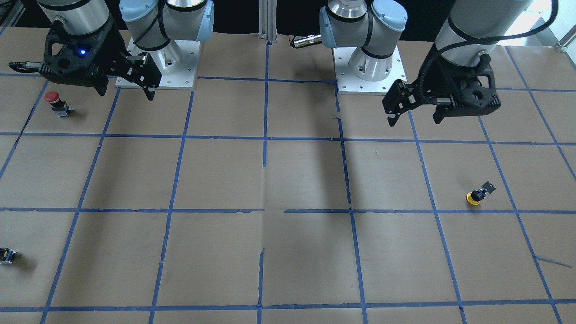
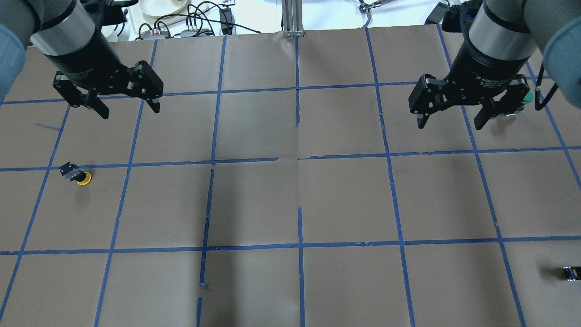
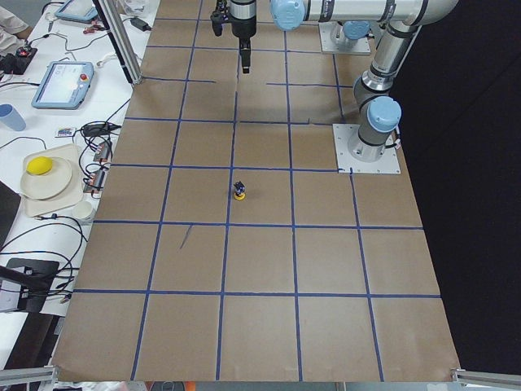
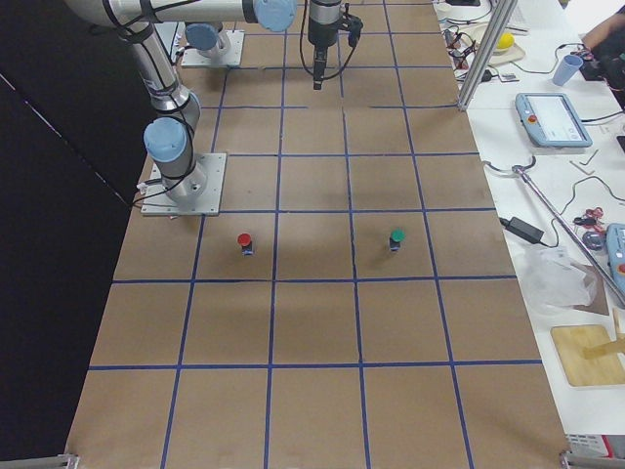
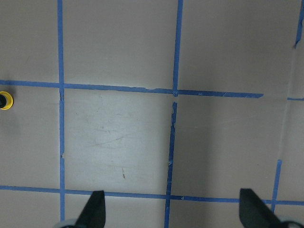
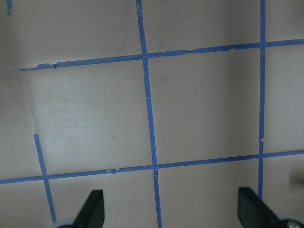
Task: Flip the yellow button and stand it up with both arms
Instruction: 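Move the left gripper down toward the yellow button lying on its side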
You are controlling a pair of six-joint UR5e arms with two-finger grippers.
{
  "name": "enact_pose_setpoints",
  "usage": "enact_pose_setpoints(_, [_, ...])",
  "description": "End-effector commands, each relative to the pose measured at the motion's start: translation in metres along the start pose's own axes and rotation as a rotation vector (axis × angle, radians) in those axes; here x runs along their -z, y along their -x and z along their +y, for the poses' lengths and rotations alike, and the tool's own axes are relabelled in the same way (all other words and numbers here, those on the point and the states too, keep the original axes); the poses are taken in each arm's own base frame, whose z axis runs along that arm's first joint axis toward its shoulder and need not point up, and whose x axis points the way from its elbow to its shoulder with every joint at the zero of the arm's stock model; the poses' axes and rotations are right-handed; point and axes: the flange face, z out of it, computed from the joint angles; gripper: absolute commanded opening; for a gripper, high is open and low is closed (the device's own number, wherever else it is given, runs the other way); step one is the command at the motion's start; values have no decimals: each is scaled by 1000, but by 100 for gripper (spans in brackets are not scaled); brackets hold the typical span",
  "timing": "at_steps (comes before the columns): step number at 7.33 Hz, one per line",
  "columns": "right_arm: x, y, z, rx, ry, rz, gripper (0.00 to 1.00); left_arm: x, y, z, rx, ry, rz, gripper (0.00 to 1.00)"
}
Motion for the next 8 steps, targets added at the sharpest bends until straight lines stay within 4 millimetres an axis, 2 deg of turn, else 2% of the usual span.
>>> enact_pose_setpoints(1, [-5,1,-4,-8,10,-3,100,-29,103,-23,148,55,23,100])
enact_pose_setpoints(2, [-5,0,-5,-8,10,0,100,-56,141,-35,204,69,33,100])
enact_pose_setpoints(3, [-5,0,-5,-8,12,3,100,-88,171,-52,247,78,36,100])
enact_pose_setpoints(5, [-7,0,-4,-6,19,5,100,-136,252,-66,363,95,51,100])
enact_pose_setpoints(6, [-5,-1,-5,-8,12,4,100,-170,280,-71,396,103,58,100])
enact_pose_setpoints(7, [-7,-1,-6,-5,15,4,100,-191,295,-76,396,93,59,99])
enact_pose_setpoints(8, [-7,-1,-5,-5,16,4,100,-208,298,-82,386,49,44,99])
